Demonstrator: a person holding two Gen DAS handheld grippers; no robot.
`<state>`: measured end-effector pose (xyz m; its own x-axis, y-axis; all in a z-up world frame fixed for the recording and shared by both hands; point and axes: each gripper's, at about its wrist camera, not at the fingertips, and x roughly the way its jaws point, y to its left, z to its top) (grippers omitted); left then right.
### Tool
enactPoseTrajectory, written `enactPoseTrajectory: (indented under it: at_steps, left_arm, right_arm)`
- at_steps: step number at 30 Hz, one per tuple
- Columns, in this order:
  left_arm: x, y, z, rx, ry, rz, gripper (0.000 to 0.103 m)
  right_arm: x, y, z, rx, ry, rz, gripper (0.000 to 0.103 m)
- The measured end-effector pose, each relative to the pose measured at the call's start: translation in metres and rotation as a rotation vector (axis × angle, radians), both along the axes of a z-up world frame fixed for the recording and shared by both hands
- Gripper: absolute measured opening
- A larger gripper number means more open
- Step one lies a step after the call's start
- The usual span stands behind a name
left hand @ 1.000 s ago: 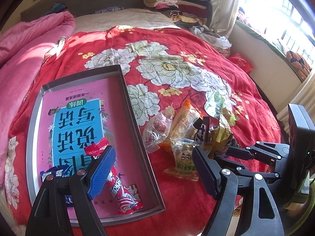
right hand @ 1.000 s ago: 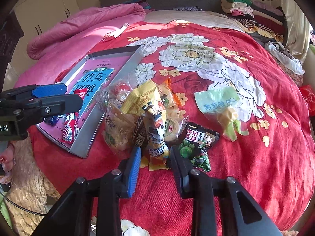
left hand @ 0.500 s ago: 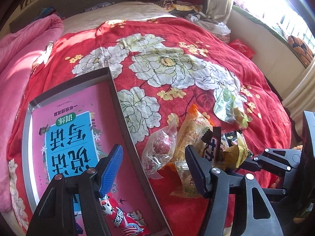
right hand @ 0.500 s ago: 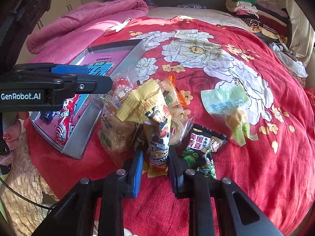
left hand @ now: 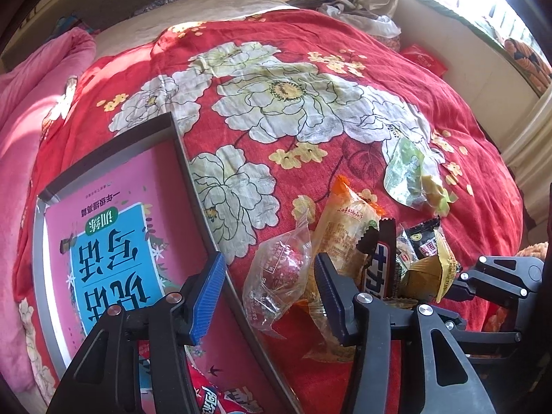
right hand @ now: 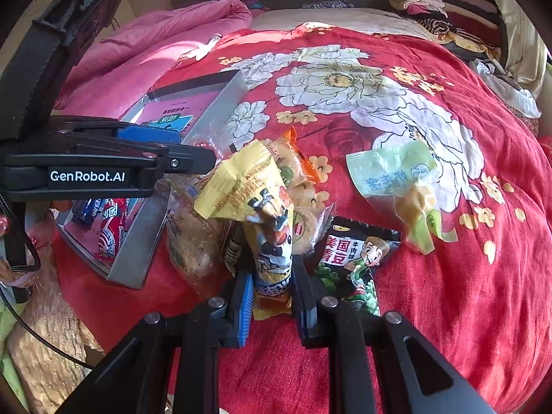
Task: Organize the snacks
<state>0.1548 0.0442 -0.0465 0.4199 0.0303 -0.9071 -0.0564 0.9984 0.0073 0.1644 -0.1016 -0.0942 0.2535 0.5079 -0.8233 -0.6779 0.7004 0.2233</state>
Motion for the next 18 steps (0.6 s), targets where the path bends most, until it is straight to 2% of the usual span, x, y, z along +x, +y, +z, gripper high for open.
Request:
enactPoseTrajectory:
  at_steps: [6,14,18]
  left_arm:
    - [0.009,-0.006,-0.002,0.059,0.02,-0.026,0.054]
    - [0.017,-0.024,-0.012,0.135,0.069,-0.077,0.036]
    - [0.018,-0.018,-0.014,0.095,0.065,-0.044,0.035]
  right_arm:
    - [0.001,-0.002,-0.001,0.016,0.018,-0.005,0.021]
    - [0.001,-0.002,0.0,0.041,0.029,-0.001,0.019]
    - [0.002,-0.006,0.004,0.078,0.039,-0.003,0.016]
